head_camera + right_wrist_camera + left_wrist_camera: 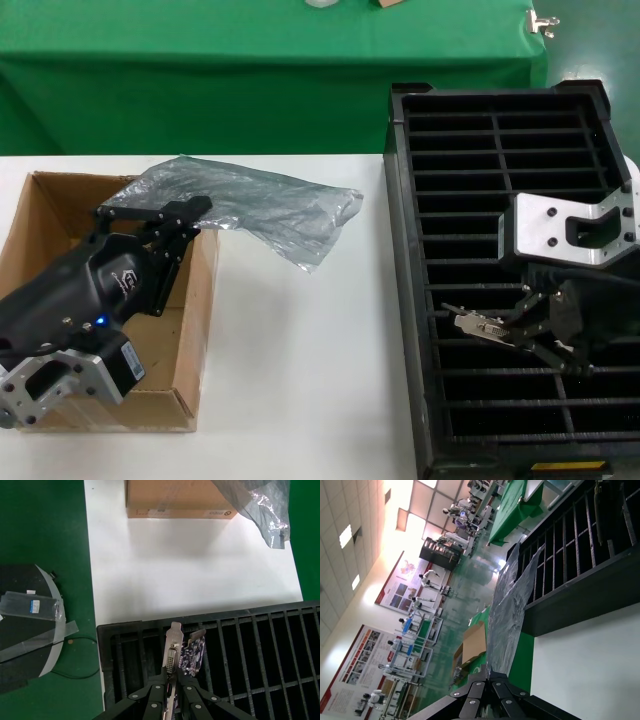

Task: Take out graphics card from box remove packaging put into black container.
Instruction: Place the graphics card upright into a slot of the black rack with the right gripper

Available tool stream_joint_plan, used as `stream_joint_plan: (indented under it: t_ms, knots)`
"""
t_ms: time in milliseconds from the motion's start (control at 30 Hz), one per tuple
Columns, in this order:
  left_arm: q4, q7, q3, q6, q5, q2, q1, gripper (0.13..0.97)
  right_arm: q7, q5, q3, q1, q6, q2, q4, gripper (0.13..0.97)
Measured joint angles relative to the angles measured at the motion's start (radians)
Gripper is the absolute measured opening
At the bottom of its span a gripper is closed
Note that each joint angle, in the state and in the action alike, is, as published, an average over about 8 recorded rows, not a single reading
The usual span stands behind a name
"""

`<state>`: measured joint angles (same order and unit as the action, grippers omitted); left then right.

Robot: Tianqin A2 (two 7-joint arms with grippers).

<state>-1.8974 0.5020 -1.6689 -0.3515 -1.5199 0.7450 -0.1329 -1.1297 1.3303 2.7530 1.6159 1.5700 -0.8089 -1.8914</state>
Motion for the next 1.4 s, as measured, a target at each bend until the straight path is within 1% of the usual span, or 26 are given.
stream_joint_plan:
  t_ms: [1067,1233,1400]
  knots:
    - [0.000,0.000,0.000,0.000,0.000,0.000,0.000,0.139,0.004,0.001,0.000,0.000,0.000,0.002,0.002,0.160]
    - [0.000,0.000,0.000,0.000,0.000,0.000,0.000,0.139,0.041,0.017,0.000,0.003,-0.001,0.007,0.016,0.160]
    - [0.000,0.000,0.000,0.000,0.000,0.000,0.000,0.139,0.117,0.045,0.000,0.019,0.000,0.003,0.032,0.160]
